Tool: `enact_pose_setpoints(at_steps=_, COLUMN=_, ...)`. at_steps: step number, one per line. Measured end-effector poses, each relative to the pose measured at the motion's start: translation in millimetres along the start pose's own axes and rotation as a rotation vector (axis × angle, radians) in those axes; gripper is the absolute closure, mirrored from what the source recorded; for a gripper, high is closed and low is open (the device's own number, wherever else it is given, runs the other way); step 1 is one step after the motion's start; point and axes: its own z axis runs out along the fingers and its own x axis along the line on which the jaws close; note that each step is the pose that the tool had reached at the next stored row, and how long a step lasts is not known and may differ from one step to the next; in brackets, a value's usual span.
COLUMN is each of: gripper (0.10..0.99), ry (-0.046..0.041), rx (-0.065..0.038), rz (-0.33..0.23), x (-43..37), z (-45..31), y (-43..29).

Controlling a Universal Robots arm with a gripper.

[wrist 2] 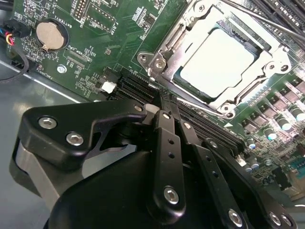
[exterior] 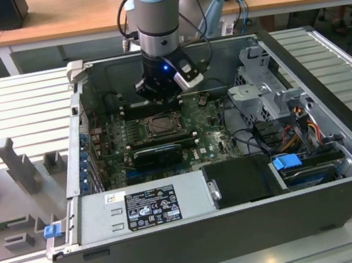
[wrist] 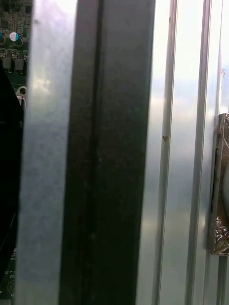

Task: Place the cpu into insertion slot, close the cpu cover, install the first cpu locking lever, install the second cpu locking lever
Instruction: 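Install the first cpu locking lever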

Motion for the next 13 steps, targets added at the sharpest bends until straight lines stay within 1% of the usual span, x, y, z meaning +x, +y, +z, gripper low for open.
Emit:
enact_pose_setpoints(at_steps=10, gripper=0.980, ry=-0.0004, rx=0.000, rz=0.004, x=-1.5, z=5.0, y=-1.8)
enact_pose_setpoints(at_steps=13, gripper=0.980, ry=-0.0005, rx=0.000, rz=0.004, x=-1.3, z=4.9, y=-3.2)
